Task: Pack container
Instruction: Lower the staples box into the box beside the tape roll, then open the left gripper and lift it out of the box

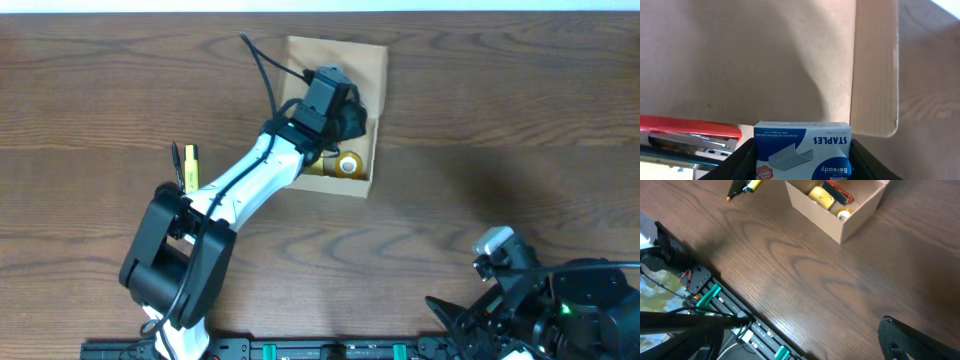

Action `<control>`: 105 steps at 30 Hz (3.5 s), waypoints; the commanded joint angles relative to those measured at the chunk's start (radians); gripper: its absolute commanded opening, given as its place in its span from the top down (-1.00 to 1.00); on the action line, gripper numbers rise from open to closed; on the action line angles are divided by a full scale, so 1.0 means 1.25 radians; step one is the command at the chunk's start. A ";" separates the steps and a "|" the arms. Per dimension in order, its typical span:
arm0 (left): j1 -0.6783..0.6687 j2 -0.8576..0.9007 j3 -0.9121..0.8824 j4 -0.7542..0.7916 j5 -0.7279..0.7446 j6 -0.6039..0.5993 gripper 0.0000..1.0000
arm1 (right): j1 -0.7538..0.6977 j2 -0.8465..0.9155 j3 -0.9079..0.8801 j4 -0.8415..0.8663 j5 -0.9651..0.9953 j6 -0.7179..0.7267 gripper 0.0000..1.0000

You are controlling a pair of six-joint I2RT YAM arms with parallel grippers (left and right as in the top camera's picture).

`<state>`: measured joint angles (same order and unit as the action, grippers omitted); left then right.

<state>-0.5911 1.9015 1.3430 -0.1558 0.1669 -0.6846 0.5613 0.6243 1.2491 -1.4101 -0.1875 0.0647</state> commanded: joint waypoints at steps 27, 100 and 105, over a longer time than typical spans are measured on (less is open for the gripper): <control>-0.048 -0.057 -0.004 -0.193 -0.007 0.436 0.89 | 0.000 0.000 0.000 0.000 -0.006 0.007 -0.99; -0.025 -0.151 0.001 -0.157 -0.190 0.362 -0.18 | 0.000 0.000 0.000 0.000 -0.006 0.007 -0.98; -0.024 -0.228 0.001 -0.323 -0.303 0.362 -0.20 | 0.000 0.000 0.000 0.000 -0.006 0.007 -0.99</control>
<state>-0.6239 1.6470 1.3415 -0.5056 -0.0826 -0.2321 0.5613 0.6243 1.2484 -1.4101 -0.1875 0.0647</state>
